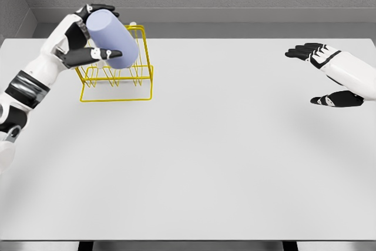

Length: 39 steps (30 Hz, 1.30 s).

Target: Place the cup on the cup holder with both arms

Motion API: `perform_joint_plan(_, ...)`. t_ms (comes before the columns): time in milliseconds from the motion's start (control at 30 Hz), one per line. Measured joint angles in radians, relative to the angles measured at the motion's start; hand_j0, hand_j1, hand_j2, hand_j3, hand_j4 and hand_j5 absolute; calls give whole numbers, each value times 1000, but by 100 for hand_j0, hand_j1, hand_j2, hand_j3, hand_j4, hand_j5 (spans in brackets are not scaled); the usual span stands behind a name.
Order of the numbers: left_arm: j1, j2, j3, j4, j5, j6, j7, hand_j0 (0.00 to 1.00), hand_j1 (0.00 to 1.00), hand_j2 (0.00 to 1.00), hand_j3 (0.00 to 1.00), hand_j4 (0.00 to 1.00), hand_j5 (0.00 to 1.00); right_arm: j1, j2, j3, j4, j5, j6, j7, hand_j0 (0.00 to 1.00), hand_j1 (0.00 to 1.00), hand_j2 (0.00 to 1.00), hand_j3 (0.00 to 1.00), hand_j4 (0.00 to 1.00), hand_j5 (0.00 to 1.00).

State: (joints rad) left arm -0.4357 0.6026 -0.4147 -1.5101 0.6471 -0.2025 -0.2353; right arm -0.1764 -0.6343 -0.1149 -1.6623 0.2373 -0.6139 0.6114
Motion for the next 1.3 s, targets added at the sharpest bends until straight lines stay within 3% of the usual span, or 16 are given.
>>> perform_joint_plan(67, 0, -3, -3, 2, -3, 1, -1, 85, 85, 85, 85, 85, 85, 0, 0, 0, 1, 0, 0, 0, 100, 100, 100, 100, 100, 100)
perform_joint_plan(133, 0, -5, -5, 8, -6, 2, -1, 94, 94, 94, 94, 94, 94, 0, 0, 0, 1, 0, 0, 0, 100, 100, 100, 100, 100, 100)
perform_joint_plan(300, -8, -6, -7, 12, -10, 3, -1, 99, 99, 99, 99, 99, 99, 0, 0, 0, 0, 0, 0, 0, 100, 100, 100, 100, 100, 100)
perform_joint_plan(433, -11, -7, -7, 13, -13, 4, -1, 99, 99, 99, 99, 99, 99, 0, 0, 0, 0, 0, 0, 0, 100, 100, 100, 100, 100, 100)
perform_joint_plan(600, -17, -10, -7, 12, -15, 3, -1, 83, 83, 83, 83, 83, 83, 0, 0, 0, 1, 0, 0, 0, 100, 100, 100, 100, 100, 100)
perform_joint_plan(733, -14, -13, -7, 9, -16, 0, -1, 82, 82, 82, 82, 82, 82, 0, 0, 0, 2, 0, 0, 0, 100, 100, 100, 100, 100, 100)
perform_joint_plan(900, 17, -5, -6, -20, -14, -7, -1, 87, 87, 87, 87, 87, 87, 0, 0, -1, 3, 0, 0, 0, 100, 100, 100, 100, 100, 100)
perform_joint_plan(1033, 69, 64, 0, -72, -9, -49, -1, 99, 99, 99, 99, 99, 99, 0, 0, -1, 3, 0, 0, 0, 100, 100, 100, 100, 100, 100)
perform_joint_plan(1133, 127, 123, 30, -110, -7, -70, -1, 100, 100, 100, 100, 100, 100, 0, 0, -1, 3, 0, 0, 0, 100, 100, 100, 100, 100, 100)
perform_joint_plan(1300, 175, 207, 90, -134, -6, -111, 0, 100, 100, 100, 100, 100, 100, 0, 0, -1, 2, -1, 0, 0, 100, 100, 100, 100, 100, 100)
